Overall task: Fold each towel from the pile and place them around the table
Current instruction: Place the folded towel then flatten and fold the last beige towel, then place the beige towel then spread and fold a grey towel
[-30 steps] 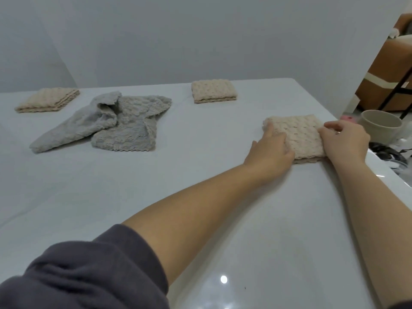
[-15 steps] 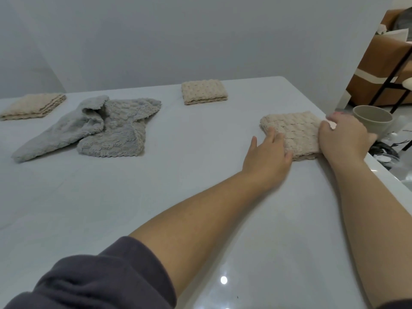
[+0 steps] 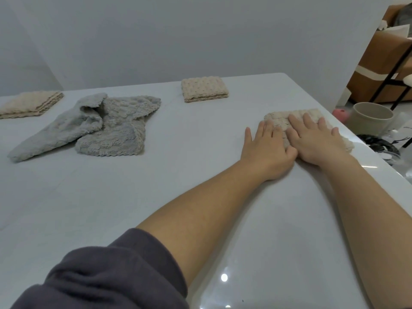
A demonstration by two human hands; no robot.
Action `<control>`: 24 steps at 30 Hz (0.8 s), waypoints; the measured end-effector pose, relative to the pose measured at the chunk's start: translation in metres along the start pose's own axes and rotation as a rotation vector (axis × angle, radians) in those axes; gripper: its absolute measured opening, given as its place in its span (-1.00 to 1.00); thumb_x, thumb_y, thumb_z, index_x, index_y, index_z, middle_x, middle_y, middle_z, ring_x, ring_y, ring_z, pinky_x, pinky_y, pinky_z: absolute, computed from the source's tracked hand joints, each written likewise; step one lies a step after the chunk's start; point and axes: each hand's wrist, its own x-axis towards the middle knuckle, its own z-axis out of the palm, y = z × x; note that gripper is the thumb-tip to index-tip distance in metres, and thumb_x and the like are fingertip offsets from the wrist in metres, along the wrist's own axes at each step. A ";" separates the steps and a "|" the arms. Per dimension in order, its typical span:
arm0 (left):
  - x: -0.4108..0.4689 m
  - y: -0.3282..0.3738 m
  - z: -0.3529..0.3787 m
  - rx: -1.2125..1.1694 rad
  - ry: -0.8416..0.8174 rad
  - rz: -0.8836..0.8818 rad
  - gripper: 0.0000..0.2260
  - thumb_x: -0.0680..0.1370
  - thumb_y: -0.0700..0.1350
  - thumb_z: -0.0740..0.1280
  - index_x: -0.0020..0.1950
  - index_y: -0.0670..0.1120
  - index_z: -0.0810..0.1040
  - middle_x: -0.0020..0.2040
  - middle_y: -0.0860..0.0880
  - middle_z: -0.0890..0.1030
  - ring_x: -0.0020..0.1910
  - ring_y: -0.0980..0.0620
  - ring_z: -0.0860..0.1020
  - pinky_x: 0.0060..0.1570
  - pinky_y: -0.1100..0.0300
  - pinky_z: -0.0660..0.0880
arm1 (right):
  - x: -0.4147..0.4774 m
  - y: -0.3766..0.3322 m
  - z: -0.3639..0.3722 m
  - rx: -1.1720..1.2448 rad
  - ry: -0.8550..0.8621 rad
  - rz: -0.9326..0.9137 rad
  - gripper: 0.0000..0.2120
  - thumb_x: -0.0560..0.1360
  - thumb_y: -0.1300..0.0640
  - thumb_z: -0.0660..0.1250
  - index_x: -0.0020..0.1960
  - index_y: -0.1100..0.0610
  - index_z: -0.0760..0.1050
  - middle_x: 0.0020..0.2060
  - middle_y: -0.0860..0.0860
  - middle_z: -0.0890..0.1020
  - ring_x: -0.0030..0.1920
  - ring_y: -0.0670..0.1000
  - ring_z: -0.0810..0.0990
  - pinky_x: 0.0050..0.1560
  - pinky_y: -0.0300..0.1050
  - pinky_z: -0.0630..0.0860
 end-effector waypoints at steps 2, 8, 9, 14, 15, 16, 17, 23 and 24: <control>0.005 -0.003 -0.003 0.037 0.015 0.034 -0.45 0.63 0.02 -0.06 0.60 -0.06 -0.09 0.61 -0.03 -0.13 0.57 0.03 -0.18 0.49 -0.14 -0.27 | -0.001 -0.001 0.001 -0.010 -0.005 0.004 -0.49 0.64 -0.18 -0.20 0.58 -0.17 -0.11 0.59 -0.02 -0.09 0.57 0.17 -0.13 0.48 0.27 -0.17; 0.012 -0.013 -0.004 0.193 -0.114 0.026 -0.48 0.65 0.02 -0.12 0.60 -0.06 -0.09 0.61 0.02 -0.09 0.57 0.04 -0.12 0.47 -0.22 -0.25 | -0.003 -0.003 0.001 -0.008 0.010 0.019 -0.50 0.65 -0.10 -0.20 0.58 -0.17 -0.10 0.59 -0.03 -0.10 0.57 0.14 -0.14 0.49 0.25 -0.20; 0.014 -0.013 -0.007 0.200 -0.114 0.032 -0.48 0.65 0.02 -0.13 0.60 -0.07 -0.06 0.61 0.01 -0.06 0.57 0.03 -0.11 0.47 -0.23 -0.25 | -0.002 -0.002 0.001 -0.004 0.011 0.018 -0.50 0.65 -0.08 -0.21 0.58 -0.16 -0.11 0.59 -0.03 -0.10 0.57 0.13 -0.15 0.49 0.25 -0.21; 0.021 -0.007 -0.013 0.186 -0.042 0.053 -0.51 0.66 0.03 -0.13 0.57 -0.12 0.10 0.59 -0.04 0.07 0.57 0.01 -0.06 0.47 -0.24 -0.20 | -0.001 0.001 0.001 0.040 0.029 0.012 -0.51 0.66 -0.04 -0.20 0.59 -0.12 -0.11 0.59 -0.03 -0.08 0.57 0.12 -0.13 0.51 0.23 -0.18; 0.021 -0.008 -0.010 0.177 -0.064 0.052 -0.50 0.67 0.04 -0.13 0.59 -0.09 0.02 0.61 -0.02 -0.01 0.57 0.02 -0.09 0.47 -0.23 -0.22 | -0.001 0.001 0.002 0.029 0.035 0.012 -0.50 0.66 -0.04 -0.19 0.59 -0.10 -0.12 0.59 -0.03 -0.08 0.57 0.12 -0.13 0.51 0.24 -0.18; 0.021 -0.010 -0.006 0.166 -0.091 0.045 -0.49 0.67 0.05 -0.14 0.60 -0.07 -0.06 0.61 -0.01 -0.07 0.57 0.03 -0.13 0.47 -0.24 -0.24 | -0.001 0.001 0.003 0.014 0.036 0.012 -0.50 0.66 -0.05 -0.19 0.60 -0.09 -0.13 0.59 -0.02 -0.09 0.57 0.13 -0.14 0.51 0.25 -0.18; 0.021 -0.012 -0.003 0.161 -0.110 0.035 -0.48 0.67 0.06 -0.14 0.60 -0.05 -0.11 0.61 0.01 -0.11 0.57 0.02 -0.14 0.46 -0.24 -0.25 | -0.001 0.001 0.004 0.002 0.032 0.014 -0.49 0.66 -0.05 -0.19 0.60 -0.08 -0.13 0.59 -0.02 -0.10 0.57 0.13 -0.14 0.51 0.25 -0.18; 0.028 -0.013 -0.007 0.230 -0.140 0.039 -0.46 0.65 0.08 -0.13 0.60 -0.07 -0.10 0.61 -0.01 -0.11 0.57 0.01 -0.16 0.46 -0.23 -0.26 | -0.001 0.000 0.003 -0.015 0.024 0.030 -0.49 0.66 -0.06 -0.18 0.60 -0.09 -0.13 0.59 -0.03 -0.10 0.57 0.12 -0.14 0.51 0.23 -0.18; 0.027 -0.014 -0.007 0.217 -0.152 0.042 -0.46 0.65 0.08 -0.13 0.60 -0.06 -0.12 0.61 -0.02 -0.13 0.57 0.01 -0.18 0.46 -0.23 -0.26 | -0.002 -0.001 0.004 -0.017 0.035 0.028 -0.49 0.66 -0.06 -0.18 0.60 -0.09 -0.12 0.59 -0.03 -0.09 0.57 0.12 -0.13 0.51 0.24 -0.17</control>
